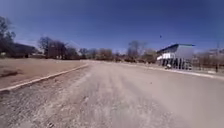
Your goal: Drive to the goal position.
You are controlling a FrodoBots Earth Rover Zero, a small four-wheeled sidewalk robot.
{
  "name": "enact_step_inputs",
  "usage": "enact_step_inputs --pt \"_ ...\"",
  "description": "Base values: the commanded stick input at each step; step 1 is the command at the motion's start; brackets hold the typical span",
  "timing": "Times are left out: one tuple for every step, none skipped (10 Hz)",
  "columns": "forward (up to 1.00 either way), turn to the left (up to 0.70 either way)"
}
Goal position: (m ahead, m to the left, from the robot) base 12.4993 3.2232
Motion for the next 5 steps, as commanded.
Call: enact_step_inputs --pt "1.00 0.00" --pt "1.00 0.00" --pt "1.00 0.00" --pt "1.00 0.00" --pt "1.00 0.00"
